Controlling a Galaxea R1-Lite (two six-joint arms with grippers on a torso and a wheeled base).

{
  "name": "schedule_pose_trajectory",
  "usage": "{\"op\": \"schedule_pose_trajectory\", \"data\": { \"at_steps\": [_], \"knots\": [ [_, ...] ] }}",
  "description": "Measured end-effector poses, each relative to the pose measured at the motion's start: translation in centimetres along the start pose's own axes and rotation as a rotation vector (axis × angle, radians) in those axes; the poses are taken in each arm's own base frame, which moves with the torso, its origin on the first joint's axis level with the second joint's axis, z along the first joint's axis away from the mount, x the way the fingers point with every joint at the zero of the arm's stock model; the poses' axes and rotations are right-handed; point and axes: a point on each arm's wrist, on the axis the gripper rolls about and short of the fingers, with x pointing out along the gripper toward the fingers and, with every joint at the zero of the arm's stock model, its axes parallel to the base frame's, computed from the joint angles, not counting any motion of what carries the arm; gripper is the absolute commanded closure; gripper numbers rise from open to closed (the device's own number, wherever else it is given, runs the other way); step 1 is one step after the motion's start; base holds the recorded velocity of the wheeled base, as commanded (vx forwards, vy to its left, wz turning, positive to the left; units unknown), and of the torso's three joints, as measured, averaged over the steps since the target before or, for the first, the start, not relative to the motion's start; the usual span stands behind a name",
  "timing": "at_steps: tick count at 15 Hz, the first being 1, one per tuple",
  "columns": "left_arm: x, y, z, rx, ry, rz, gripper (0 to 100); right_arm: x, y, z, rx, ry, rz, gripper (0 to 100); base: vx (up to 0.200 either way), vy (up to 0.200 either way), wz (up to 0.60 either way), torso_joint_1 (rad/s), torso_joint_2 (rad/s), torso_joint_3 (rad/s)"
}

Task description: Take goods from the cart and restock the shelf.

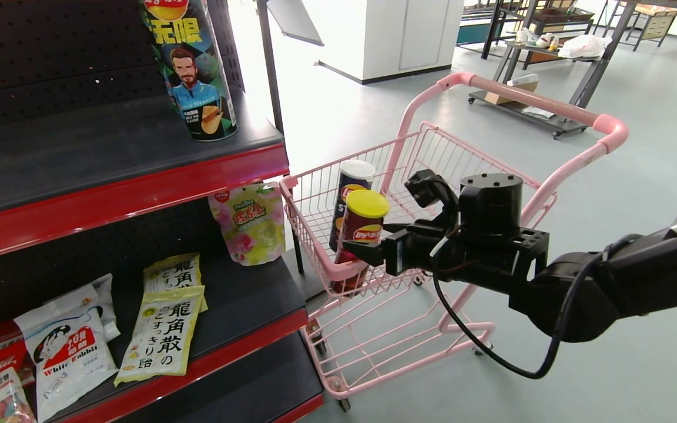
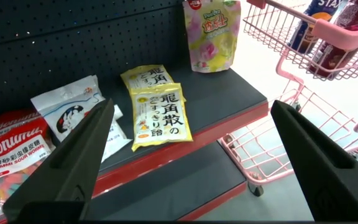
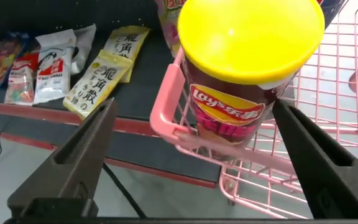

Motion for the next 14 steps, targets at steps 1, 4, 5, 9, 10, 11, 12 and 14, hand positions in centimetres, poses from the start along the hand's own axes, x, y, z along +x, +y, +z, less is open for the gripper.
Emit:
{"op": "schedule_pose_trajectory", "data": {
  "at_steps": [1,4,5,9,10,11,12,14],
  "knots": [
    [0.0,0.0,0.0,0.0,0.0,0.0,0,0.8,-0.3,0.0,0.0,-0.014,-0.017,0,0.0,0.0,0.0,0.0,0.0,0.0],
    [0.0,0.0,0.0,0.0,0.0,0.0,0,2.6,-1.3,-0.3,0.005,-0.022,-0.046,0,0.0,0.0,0.0,0.0,0.0,0.0],
    [0.0,0.0,0.0,0.0,0.0,0.0,0,3.1,-1.5,-0.5,0.007,-0.023,-0.064,0,0.0,0.0,0.0,0.0,0.0,0.0],
    [0.0,0.0,0.0,0.0,0.0,0.001,0,5.0,-2.6,-0.8,0.025,-0.035,-0.106,0,0.0,0.0,0.0,0.0,0.0,0.0],
    [0.0,0.0,0.0,0.0,0.0,0.001,0,5.3,-2.7,-0.8,0.037,-0.041,-0.107,0,0.0,0.0,0.0,0.0,0.0,0.0],
    [0.0,0.0,0.0,0.0,0.0,0.0,0,5.6,-2.7,-0.8,0.051,-0.044,-0.108,0,0.0,0.0,0.0,0.0,0.0,0.0],
    [0.0,0.0,0.0,0.0,0.0,0.0,0,5.8,-2.7,-0.8,0.054,-0.044,-0.112,100,0.0,0.0,0.0,0.0,0.0,0.0],
    [0.0,0.0,0.0,0.0,0.0,0.0,0,6.0,-2.7,-1.0,0.06,-0.041,-0.113,100,0.0,0.0,0.0,0.0,0.0,0.0]
  ]
}}
